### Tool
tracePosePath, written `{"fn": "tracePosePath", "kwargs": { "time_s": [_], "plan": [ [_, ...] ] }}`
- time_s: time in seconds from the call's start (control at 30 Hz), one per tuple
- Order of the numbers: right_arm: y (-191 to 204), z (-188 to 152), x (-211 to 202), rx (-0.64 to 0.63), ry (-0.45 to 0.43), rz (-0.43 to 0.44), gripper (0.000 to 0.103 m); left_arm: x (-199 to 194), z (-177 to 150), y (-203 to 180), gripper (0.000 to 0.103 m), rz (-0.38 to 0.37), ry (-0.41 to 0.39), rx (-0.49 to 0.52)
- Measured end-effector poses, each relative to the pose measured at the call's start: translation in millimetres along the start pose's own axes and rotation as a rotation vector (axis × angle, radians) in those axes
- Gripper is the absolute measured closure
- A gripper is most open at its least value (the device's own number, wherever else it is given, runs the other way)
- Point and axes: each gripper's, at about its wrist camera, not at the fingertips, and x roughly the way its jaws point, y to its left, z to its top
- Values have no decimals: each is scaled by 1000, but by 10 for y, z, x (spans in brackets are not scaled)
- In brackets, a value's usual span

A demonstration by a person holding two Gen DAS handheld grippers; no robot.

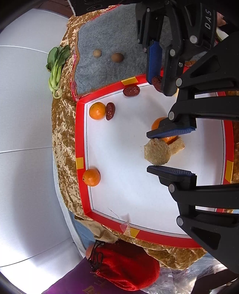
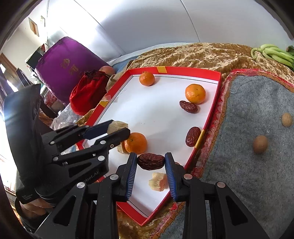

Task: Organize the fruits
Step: 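Carry the pale cube and date onto the tray and open both tools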

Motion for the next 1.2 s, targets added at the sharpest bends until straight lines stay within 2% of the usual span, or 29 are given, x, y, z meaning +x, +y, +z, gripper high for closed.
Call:
{"fn": "tracePosePath", "kwargs": {
  "time_s": [0.33,0.57,0.83,1.2],
  "plan": [
    [152,-69,15,-67,-5,11,71,23,11,-2,75,15,-4,-5],
    [140,-67,10,-68,-12,1,71,-1,13,-13,75,39,-25,-19],
    [132,-68,-20,-82,-56,-75,71,-122,10,2,75,122,-96,-72],
    [101,-53,-18,-88,-78,-101,71,-226,10,-9,75,203,-153,-90]
  ]
}}
